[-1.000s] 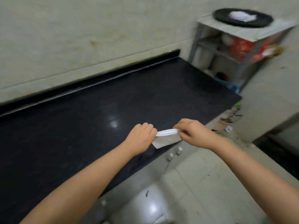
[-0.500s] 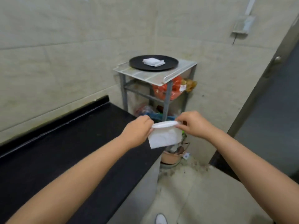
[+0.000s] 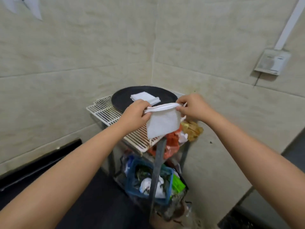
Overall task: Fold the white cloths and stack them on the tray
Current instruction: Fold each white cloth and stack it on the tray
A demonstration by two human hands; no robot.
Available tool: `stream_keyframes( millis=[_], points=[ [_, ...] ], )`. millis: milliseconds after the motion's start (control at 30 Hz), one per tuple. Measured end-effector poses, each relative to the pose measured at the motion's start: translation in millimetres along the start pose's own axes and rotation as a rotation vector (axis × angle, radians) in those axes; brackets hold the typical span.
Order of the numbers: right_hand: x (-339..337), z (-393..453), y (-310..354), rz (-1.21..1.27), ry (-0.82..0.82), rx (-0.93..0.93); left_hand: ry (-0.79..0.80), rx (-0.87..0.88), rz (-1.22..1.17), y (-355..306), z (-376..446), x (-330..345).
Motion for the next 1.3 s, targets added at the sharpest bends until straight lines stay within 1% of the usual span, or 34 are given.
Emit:
stream_keyframes(
  millis=[100,200,267,367,433,467,533,600,633,667,733,800,867,933,1033,1100,1167,1233,1300],
  points=[
    [-4.4,58.9,-15.3,0.128,0.02,-0.016,-0.037,-0.144,-0.102,26.4,36.2,-2.9],
    [-3.6,117.6,-23.2,0.115,0.041,-0.092,-0.084,-0.26,-0.184,52.5,74.4,-3.8],
    [-4.8,160.4,-30.3,0.13,0.003,-0.15,-0.155,-0.298,-0.145,69.1,104.6,-7.9],
    [-0.3,225.1,-42.3,0.222,-0.037,-0.241,-0.267,-0.37,0.008,91.2,144.1,-12.3],
    [11.9,259.7,-52.7,0.243,-0.042,-0.286,-0.28,-0.397,0.093,103.5,163.3,-3.3],
    [23.8,273.5,-58.6,0.224,-0.024,-0.313,-0.261,-0.409,0.134,109.6,169.4,6.6],
    [56.6,289.8,-72.0,0.138,0.056,-0.377,-0.142,-0.448,0.215,124.0,172.8,39.0],
    [93.4,294.4,-86.1,0.021,0.201,-0.446,0.034,-0.515,0.275,137.8,166.4,76.4],
    [109.5,293.0,-93.4,-0.028,0.276,-0.477,0.098,-0.54,0.294,141.6,161.9,91.2],
    [121.0,290.7,-99.7,-0.058,0.333,-0.507,0.129,-0.557,0.306,143.3,158.3,100.4],
    [130.0,286.7,-107.1,-0.072,0.364,-0.562,0.086,-0.569,0.309,141.3,155.3,102.1],
    [123.2,286.6,-109.2,-0.052,0.31,-0.6,0.023,-0.558,0.312,136.9,157.7,96.5],
    [110.5,289.5,-111.6,-0.012,0.239,-0.604,0.021,-0.536,0.338,132.4,163.3,95.2],
    [104.9,291.8,-112.2,0.021,0.227,-0.597,0.032,-0.529,0.35,129.8,166.6,97.1],
    [118.4,287.5,-108.2,0.006,0.341,-0.64,0.098,-0.568,0.37,131.7,161.4,105.4],
    [130.6,281.7,-104.4,-0.047,0.452,-0.66,0.149,-0.595,0.366,132.0,153.9,106.6],
    [135.1,278.5,-101.9,-0.101,0.523,-0.654,0.211,-0.624,0.354,132.3,146.5,107.1],
    [132.4,277.3,-99.3,-0.17,0.554,-0.625,0.288,-0.673,0.43,132.4,140.6,103.2],
    [122.2,275.3,-89.7,-0.224,0.534,-0.615,0.346,-0.749,0.538,134.5,132.1,91.3]
  ],
)
Point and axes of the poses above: each hand's wrist, its own z-axis towards the middle knuckle, its own x-axis out of the palm, y = z × x, the point moved 7 cm from there along z, towards the middle knuckle, and after that the axes turned 6 degrees about y, right-handed, at the moved point
